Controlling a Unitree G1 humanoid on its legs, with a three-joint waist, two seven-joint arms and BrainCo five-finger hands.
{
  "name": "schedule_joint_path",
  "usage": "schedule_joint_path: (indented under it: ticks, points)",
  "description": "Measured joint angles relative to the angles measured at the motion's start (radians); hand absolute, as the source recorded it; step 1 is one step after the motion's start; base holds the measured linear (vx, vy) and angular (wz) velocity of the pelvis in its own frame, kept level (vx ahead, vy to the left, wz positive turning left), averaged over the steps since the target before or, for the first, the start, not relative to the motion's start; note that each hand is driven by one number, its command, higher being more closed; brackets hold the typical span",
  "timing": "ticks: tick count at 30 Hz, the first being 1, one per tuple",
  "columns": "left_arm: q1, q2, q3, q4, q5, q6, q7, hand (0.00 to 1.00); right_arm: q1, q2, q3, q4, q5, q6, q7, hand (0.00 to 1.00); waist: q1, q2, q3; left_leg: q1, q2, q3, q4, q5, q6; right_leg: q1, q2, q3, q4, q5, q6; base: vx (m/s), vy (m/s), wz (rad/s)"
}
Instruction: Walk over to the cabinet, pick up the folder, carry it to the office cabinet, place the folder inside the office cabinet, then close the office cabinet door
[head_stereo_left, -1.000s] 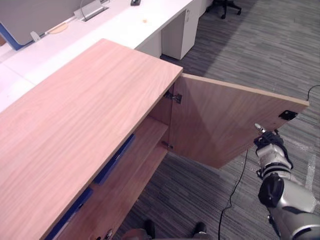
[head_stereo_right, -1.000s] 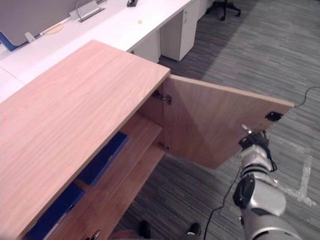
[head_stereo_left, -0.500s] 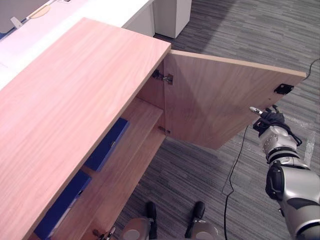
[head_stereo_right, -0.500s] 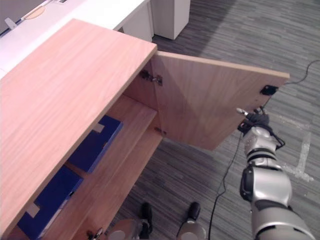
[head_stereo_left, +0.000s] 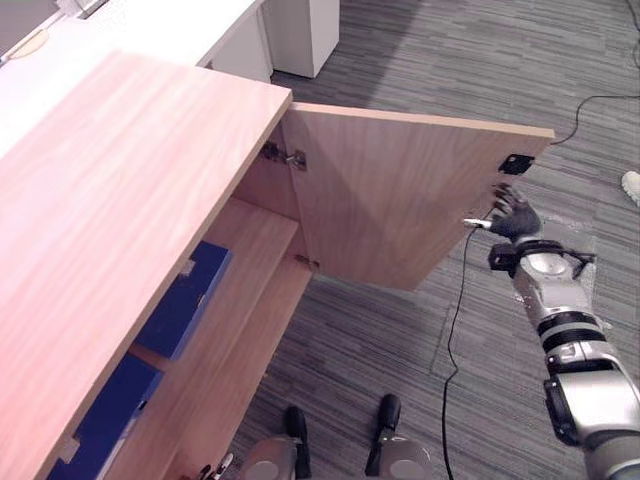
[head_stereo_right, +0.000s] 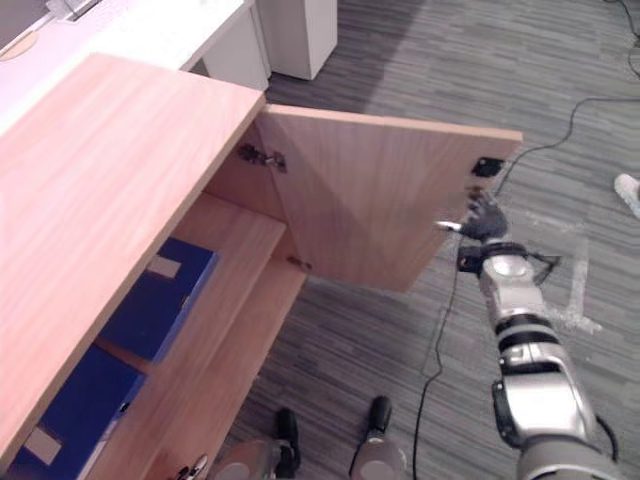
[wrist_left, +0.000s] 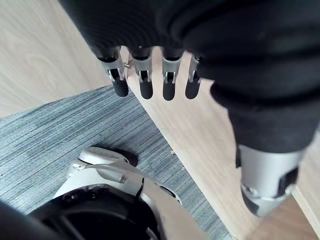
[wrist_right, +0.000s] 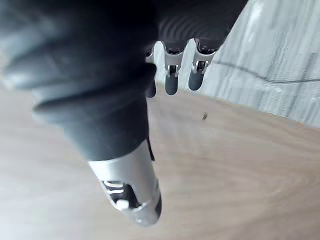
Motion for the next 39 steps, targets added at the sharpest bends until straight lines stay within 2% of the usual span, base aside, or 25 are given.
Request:
schedule_joint_path:
  ticks: [5,11,13,15,20,23,25,27,29,30,33,35,36,37,39]
  points:
    - [0.011,0.01,0.0,0.001,0.021,0.001,-0.015,0.0,0.057,0.018,0.038,-0.183,0.001,-0.069,0.05,0.0,0.015,-0.004,-0.041,0.014,0.004,0.014,-0.001,-0.004,-0.005,0.009,0.006,0.018,-0.013,0.003,0.002,-0.02,0.008,-0.08]
    - [0.019,0.017,0.001,0.004,0.041,0.003,-0.018,0.0,0.211,0.032,0.118,-0.404,0.002,-0.076,0.094,0.0,0.014,-0.021,-0.089,0.02,0.005,0.029,-0.007,-0.007,-0.007,0.005,0.007,0.031,-0.013,0.004,0.004,0.0,0.022,-0.09]
    - [0.019,0.025,0.002,0.008,0.058,0.004,-0.019,0.0,0.264,0.051,0.174,-0.482,0.002,-0.079,0.119,0.0,0.013,-0.03,-0.099,0.031,0.009,0.04,-0.012,-0.008,-0.008,0.007,0.011,0.04,-0.013,0.004,0.005,0.0,0.007,-0.17]
    - [0.019,0.035,0.003,0.031,0.073,0.006,-0.022,0.0,0.333,0.08,0.287,-0.56,0.002,-0.081,0.16,0.0,0.012,-0.042,-0.122,0.046,0.014,0.051,-0.023,-0.008,-0.009,0.008,0.016,0.046,-0.014,0.004,0.006,-0.01,-0.004,-0.18]
    - [0.001,0.039,0.004,0.068,0.097,0.011,-0.034,0.0,0.434,0.183,0.501,-0.568,0.003,-0.079,0.254,0.0,0.021,-0.058,-0.142,0.055,0.017,0.062,-0.029,-0.007,-0.012,0.005,0.018,0.056,-0.019,0.004,0.007,-0.05,-0.002,-0.06]
    - [0.001,0.041,0.005,0.074,0.1,0.012,-0.034,0.0,0.485,0.237,0.536,-0.483,-0.001,-0.069,0.291,0.0,0.027,-0.061,-0.156,0.056,0.018,0.066,-0.042,-0.001,-0.015,-0.002,0.017,0.06,-0.02,0.005,0.008,-0.04,0.001,-0.03]
    - [-0.002,0.044,0.004,0.082,0.1,0.013,-0.034,0.0,0.522,0.244,0.509,-0.428,-0.005,-0.062,0.295,0.0,0.027,-0.063,-0.159,0.061,0.018,0.068,-0.044,-0.001,-0.015,0.001,0.017,0.061,-0.019,0.005,0.008,0.0,0.004,-0.02]
    - [-0.003,0.045,0.004,0.084,0.102,0.013,-0.034,0.0,0.566,0.249,0.412,-0.398,-0.007,-0.054,0.287,0.0,0.026,-0.063,-0.159,0.066,0.018,0.073,-0.047,-0.001,-0.015,0.001,0.018,0.067,-0.019,0.006,0.009,0.0,0.01,-0.08]
    - [-0.006,0.047,0.004,0.093,0.105,0.013,-0.034,0.0,0.608,0.26,0.237,-0.376,-0.006,-0.05,0.244,0.0,0.022,-0.064,-0.162,0.07,0.017,0.078,-0.051,0.0,-0.015,0.0,0.018,0.071,-0.019,0.006,0.01,-0.01,0.011,-0.07]
    - [-0.006,0.047,0.005,0.1,0.105,0.013,-0.034,0.0,0.631,0.262,0.099,-0.374,-0.006,-0.049,0.205,0.0,0.016,-0.064,-0.163,0.072,0.016,0.079,-0.053,0.0,-0.015,0.0,0.018,0.073,-0.018,0.007,0.01,-0.01,0.007,-0.03]
    - [-0.002,0.047,0.01,0.101,0.105,0.015,-0.033,0.0,0.657,0.274,-0.132,-0.373,-0.004,-0.048,0.121,0.0,0.011,-0.065,-0.164,0.079,0.014,0.085,-0.057,0.0,-0.016,0.001,0.02,0.077,-0.015,0.007,0.011,0.0,0.005,-0.05]
    - [0.003,0.046,0.012,0.101,0.105,0.015,-0.033,0.0,0.667,0.289,-0.245,-0.372,-0.003,-0.049,0.08,0.0,0.003,-0.065,-0.165,0.084,0.014,0.095,-0.057,-0.002,-0.017,-0.001,0.02,0.088,-0.011,0.006,0.013,-0.02,0.01,-0.2]
    - [0.007,0.044,0.012,0.101,0.105,0.017,-0.033,0.0,0.667,0.299,-0.308,-0.371,-0.005,-0.049,0.047,0.0,0.0,-0.066,-0.164,0.077,0.016,0.109,-0.04,-0.012,-0.013,-0.031,0.013,0.105,0.033,-0.011,0.031,-0.02,0.019,-0.26]
    - [0.007,0.044,0.012,0.101,0.105,0.018,-0.033,0.0,0.667,0.302,-0.321,-0.371,-0.005,-0.049,0.041,0.0,-0.002,-0.066,-0.164,0.072,0.017,0.112,-0.033,-0.015,-0.012,-0.043,0.012,0.108,0.049,-0.017,0.032,-0.04,0.026,-0.38]
    - [0.009,0.045,0.017,0.097,0.116,0.021,-0.032,0.0,0.663,0.328,-0.376,-0.371,-0.006,-0.046,-0.013,0.0,-0.003,-0.061,-0.158,0.051,0.052,0.159,0.046,-0.054,-0.006,-0.113,0.006,0.11,0.165,-0.032,0.032,-0.08,0.028,-0.52]
